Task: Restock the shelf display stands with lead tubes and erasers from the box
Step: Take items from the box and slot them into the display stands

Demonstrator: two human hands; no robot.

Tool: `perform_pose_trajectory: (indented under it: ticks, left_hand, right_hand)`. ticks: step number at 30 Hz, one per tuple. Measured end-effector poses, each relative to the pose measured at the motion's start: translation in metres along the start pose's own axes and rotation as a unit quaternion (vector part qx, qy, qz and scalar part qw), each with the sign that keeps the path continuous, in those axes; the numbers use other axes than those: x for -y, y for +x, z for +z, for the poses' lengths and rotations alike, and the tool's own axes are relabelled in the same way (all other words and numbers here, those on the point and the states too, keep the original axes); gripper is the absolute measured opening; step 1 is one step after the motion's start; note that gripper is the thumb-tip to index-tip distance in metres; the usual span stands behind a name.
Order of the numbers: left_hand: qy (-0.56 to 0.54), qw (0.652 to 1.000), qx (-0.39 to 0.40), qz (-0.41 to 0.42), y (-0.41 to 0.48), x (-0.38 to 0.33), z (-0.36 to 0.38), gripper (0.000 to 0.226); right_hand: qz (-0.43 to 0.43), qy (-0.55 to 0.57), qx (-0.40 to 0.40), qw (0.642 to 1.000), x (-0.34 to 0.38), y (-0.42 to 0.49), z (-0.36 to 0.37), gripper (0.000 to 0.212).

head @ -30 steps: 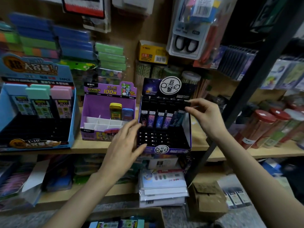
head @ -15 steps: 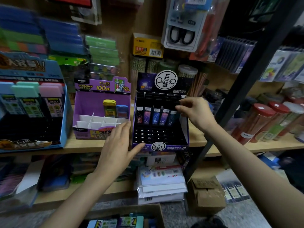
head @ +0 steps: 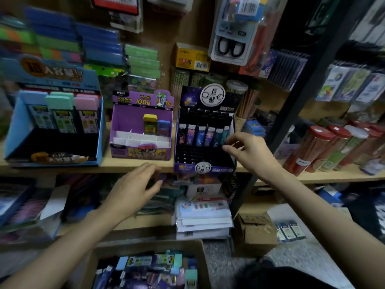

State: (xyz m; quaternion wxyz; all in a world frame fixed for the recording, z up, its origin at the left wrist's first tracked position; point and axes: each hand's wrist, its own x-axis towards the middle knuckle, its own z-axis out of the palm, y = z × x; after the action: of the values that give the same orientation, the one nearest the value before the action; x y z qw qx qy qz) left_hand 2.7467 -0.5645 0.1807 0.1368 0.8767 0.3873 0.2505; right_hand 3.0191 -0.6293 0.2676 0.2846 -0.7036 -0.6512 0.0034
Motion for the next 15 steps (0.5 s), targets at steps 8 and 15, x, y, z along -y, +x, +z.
perform_pose_trajectory:
  ticks: [8, 15]
  left_hand:
    - [0.02, 0.97, 0.211, -0.121, -0.091, 0.062, 0.068, 0.03]
    - [-0.077, 0.918, 0.279, -0.271, -0.207, 0.099, 0.151, 0.033]
  right_hand:
    - [0.002, 0.013, 0.245, 0.97, 0.003, -0.109, 0.104, 0.021]
    - [0.11, 0.045, 0.372, 0.921, -0.022, -0.211, 0.227, 0.026]
